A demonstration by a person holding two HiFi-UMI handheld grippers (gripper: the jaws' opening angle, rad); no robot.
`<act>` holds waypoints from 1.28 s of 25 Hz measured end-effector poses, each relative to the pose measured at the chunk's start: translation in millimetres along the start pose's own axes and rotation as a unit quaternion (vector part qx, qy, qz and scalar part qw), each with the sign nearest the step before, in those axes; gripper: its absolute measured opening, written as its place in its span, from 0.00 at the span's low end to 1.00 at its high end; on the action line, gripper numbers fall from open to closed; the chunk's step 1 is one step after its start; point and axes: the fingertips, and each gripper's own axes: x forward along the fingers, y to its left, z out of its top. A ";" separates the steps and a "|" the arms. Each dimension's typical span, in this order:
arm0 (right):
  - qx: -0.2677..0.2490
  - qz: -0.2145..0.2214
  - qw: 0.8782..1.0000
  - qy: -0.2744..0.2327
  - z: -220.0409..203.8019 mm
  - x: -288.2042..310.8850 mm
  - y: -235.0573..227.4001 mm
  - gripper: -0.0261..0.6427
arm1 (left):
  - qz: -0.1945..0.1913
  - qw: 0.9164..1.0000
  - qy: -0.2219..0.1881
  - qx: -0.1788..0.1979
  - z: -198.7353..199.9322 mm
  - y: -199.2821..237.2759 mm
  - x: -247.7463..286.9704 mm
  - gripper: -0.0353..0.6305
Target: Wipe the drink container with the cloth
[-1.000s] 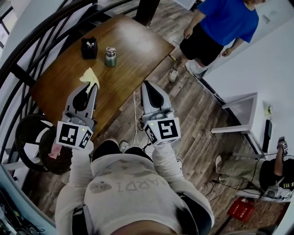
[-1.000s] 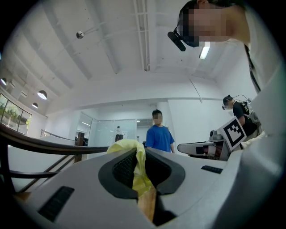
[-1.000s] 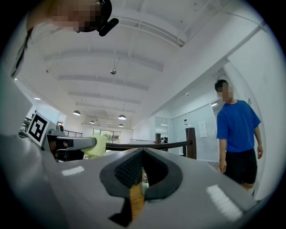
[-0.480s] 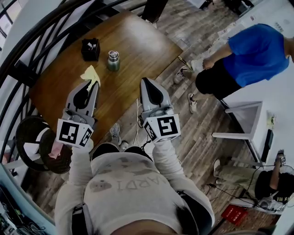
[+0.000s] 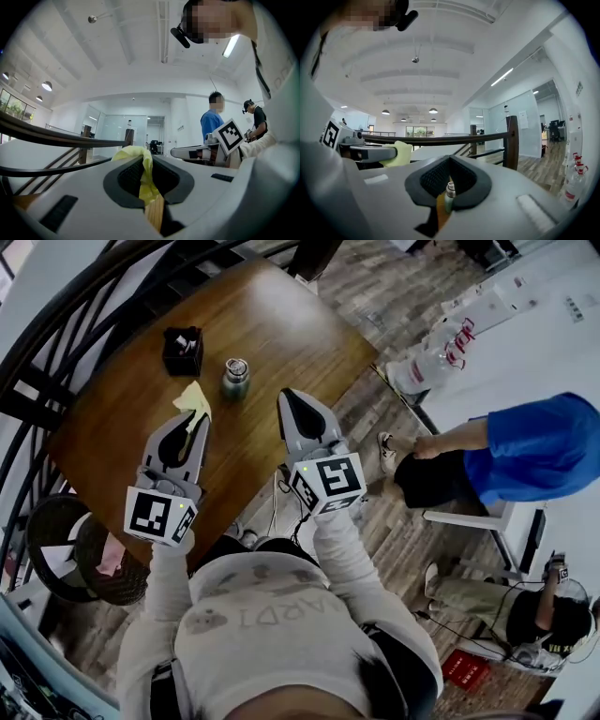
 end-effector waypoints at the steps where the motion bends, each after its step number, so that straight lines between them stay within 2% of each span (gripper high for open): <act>1: 0.008 0.004 1.000 0.007 -4.5 9.1 -2.6 0.06 | -0.002 1.000 0.003 -0.003 -3.4 2.1 3.8 0.10; 4: 0.025 0.018 0.999 0.034 -22.6 34.1 -7.1 0.06 | -0.004 1.000 0.012 -0.011 -14.4 7.6 10.8 0.10; 9: 0.016 0.048 0.994 0.097 -54.8 72.1 -16.3 0.06 | 0.001 1.000 0.020 -0.025 -22.8 12.9 18.8 0.10; 14: 0.011 0.085 0.984 0.154 -87.4 102.2 -20.1 0.06 | 0.026 0.999 0.027 -0.032 -29.7 17.3 19.6 0.10; 18: 0.006 0.099 0.976 0.196 -114.9 115.3 -25.6 0.06 | 0.050 0.997 0.034 -0.040 -41.4 20.9 20.5 0.10; 25: 0.006 0.116 0.966 0.231 -140.3 127.5 -26.6 0.06 | 0.078 0.994 0.049 -0.051 -59.6 24.0 19.4 0.10; 32: 0.001 0.130 0.962 0.239 -146.0 140.5 -29.9 0.06 | 0.084 0.993 0.065 -0.060 -79.5 24.6 32.6 0.10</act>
